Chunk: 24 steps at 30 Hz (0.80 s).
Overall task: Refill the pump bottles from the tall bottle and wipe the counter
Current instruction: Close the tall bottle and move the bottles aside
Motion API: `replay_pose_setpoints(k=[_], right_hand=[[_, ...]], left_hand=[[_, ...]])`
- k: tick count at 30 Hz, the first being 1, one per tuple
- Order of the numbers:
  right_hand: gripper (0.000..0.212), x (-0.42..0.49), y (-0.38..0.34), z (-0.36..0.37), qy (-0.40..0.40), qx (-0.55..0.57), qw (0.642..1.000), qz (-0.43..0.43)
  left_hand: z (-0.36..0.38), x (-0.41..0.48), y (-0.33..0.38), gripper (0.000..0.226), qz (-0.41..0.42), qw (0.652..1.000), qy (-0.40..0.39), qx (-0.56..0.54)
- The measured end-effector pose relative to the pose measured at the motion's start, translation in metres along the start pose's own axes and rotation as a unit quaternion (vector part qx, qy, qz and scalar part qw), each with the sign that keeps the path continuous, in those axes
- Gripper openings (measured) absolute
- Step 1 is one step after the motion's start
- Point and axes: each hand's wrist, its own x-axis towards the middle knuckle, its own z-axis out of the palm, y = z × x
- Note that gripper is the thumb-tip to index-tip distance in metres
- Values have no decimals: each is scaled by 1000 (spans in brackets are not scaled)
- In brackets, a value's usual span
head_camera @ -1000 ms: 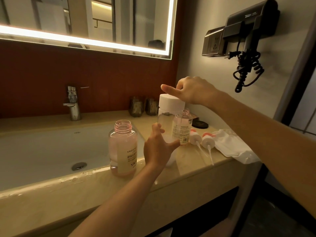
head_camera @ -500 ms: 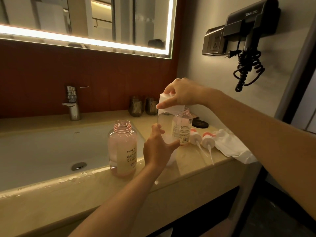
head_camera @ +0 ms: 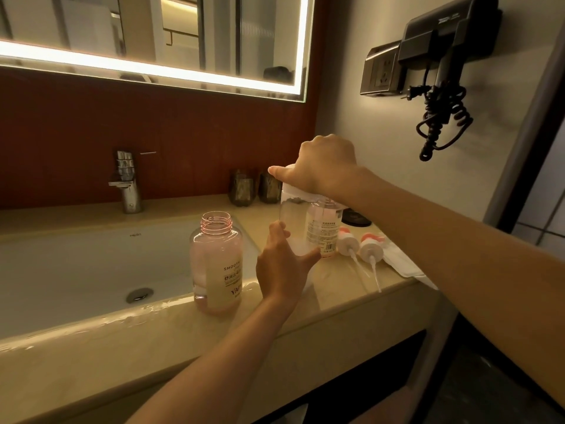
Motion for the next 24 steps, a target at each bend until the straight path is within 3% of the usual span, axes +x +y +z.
replay_pose_setpoints(k=[6,9,11,15,19,24], right_hand=[[76,-1,-3,2,-4,-53,998,28],[80,-1,10,7,-42,73,995,58],[76,-1,23,17,-60,197,973,99],[69,-14,57,53,-2,271,944,189],[62,-36,88,106,-65,258,928,259],[34,-56,96,149,-134,228,933,243]], left_hand=[[2,-1,-2,72,14,1000,4,14],[2,1,-7,77,17,1000,6,11],[4,5,-10,80,16,1000,7,7],[15,13,-9,83,2,1000,-14,2],[28,22,-6,92,-15,999,-31,-1],[43,38,-7,96,-41,997,-58,-2]])
